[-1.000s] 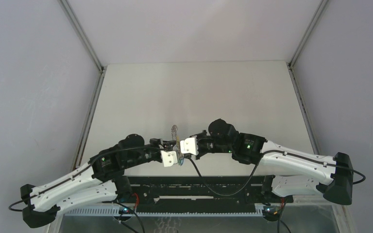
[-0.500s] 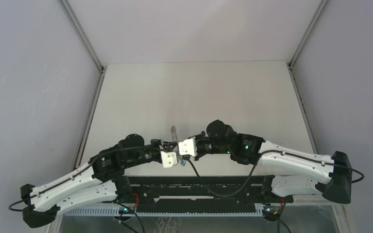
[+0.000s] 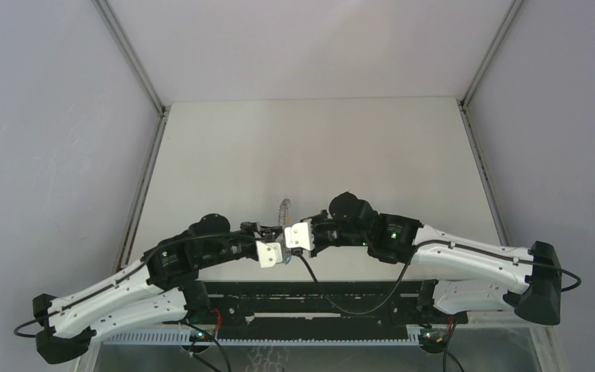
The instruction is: Put the keys on the keyring
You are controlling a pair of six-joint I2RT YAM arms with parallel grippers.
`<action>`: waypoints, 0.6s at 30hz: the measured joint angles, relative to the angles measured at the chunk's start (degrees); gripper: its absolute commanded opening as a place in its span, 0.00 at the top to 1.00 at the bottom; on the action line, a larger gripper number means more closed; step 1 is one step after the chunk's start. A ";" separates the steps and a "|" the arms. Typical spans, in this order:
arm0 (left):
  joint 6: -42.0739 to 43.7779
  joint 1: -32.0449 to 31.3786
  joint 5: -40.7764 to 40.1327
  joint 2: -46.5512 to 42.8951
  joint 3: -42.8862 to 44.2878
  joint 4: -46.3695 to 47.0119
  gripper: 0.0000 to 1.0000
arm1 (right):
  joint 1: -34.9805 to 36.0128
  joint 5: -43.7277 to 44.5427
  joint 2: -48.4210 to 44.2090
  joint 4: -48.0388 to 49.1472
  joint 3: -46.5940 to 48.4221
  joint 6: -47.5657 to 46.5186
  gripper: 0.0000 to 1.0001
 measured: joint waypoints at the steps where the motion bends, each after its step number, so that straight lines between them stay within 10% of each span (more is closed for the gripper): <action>1: 0.00 0.00 0.00 0.00 0.00 0.07 1.00 | 0.02 0.09 -0.07 -0.02 0.00 0.02 1.00; 18: 0.00 -0.04 -1.31 0.00 0.00 1.51 1.00 | 0.31 1.73 -3.08 -0.63 0.00 0.68 1.00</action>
